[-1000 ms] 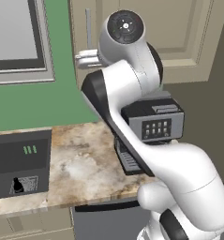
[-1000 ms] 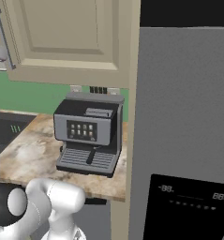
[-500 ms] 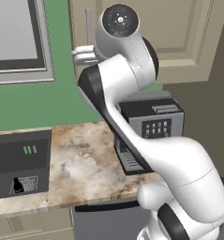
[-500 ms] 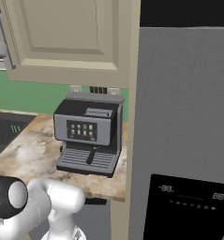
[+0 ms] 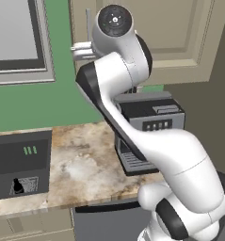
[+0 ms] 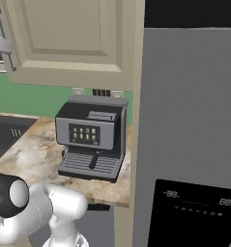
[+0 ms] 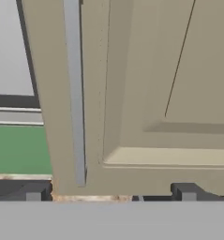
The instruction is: Open the cabinet, pick the kettle from the cabinet, and place it in the sink.
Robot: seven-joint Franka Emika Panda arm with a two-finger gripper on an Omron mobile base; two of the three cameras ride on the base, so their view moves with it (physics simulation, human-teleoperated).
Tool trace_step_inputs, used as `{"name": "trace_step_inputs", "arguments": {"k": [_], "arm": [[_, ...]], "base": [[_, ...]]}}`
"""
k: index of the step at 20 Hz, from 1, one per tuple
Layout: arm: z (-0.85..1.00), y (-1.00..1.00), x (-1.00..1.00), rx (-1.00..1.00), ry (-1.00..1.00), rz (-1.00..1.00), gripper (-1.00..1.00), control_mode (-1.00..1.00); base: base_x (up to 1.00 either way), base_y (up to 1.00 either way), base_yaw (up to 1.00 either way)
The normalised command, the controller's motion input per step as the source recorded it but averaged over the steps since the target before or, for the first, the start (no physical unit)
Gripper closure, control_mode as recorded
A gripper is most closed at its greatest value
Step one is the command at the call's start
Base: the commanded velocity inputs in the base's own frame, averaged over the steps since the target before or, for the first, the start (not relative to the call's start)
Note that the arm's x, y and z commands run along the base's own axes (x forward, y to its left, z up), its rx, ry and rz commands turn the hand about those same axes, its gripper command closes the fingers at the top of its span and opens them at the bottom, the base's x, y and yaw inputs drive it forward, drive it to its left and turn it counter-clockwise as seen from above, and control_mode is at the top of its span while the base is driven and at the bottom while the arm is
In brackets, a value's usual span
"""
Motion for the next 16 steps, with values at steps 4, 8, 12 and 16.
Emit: {"name": "trace_step_inputs", "arguments": {"k": [4,8,12,16], "arm": [[-0.01,0.09,0.26,0.0,-0.08,0.0,-1.0,-1.0],[0.0,0.17,0.25,0.0,-0.02,-0.01,-1.0,-1.0],[0.0,0.1,0.26,0.0,0.0,0.0,-1.0,-1.0],[0.0,0.09,0.27,0.0,0.0,0.0,-1.0,-1.0]], "base": [[0.0,0.0,0.0],[0.0,0.0,0.0],[0.0,0.0,0.0],[0.0,0.0,0.0]]}}
